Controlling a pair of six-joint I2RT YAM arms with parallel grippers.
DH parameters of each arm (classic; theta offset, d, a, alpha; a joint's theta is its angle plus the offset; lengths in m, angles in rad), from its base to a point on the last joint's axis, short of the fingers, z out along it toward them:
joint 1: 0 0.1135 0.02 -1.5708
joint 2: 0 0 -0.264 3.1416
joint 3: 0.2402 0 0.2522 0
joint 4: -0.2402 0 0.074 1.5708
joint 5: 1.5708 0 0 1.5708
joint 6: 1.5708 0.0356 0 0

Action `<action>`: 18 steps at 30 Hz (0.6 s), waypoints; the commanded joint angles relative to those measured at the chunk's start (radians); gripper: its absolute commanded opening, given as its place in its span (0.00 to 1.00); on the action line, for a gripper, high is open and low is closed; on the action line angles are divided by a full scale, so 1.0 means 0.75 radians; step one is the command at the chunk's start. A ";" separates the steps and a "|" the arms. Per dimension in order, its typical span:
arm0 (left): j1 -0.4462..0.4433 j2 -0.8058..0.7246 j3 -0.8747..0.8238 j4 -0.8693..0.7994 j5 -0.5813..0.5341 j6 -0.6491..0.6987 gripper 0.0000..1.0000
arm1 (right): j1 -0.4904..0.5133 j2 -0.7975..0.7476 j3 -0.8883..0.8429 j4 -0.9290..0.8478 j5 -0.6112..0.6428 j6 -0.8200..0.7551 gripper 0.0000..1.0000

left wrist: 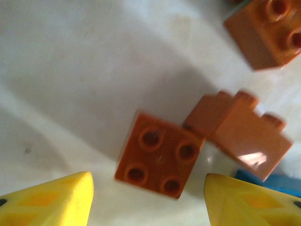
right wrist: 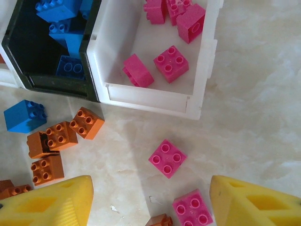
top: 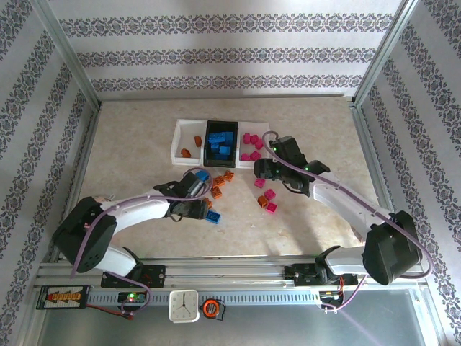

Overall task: Sort the legos into containers by color
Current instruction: Pick up the lego from the middle-left of the table.

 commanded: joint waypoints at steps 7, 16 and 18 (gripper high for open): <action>0.004 0.104 0.083 0.004 -0.041 0.078 0.56 | -0.047 -0.082 -0.063 0.027 -0.022 0.014 0.67; -0.003 0.045 0.007 -0.025 -0.045 0.043 0.48 | -0.061 -0.074 -0.072 0.049 -0.032 0.019 0.67; -0.004 0.030 0.008 -0.020 -0.048 0.041 0.41 | -0.063 -0.071 -0.073 0.053 -0.029 0.025 0.67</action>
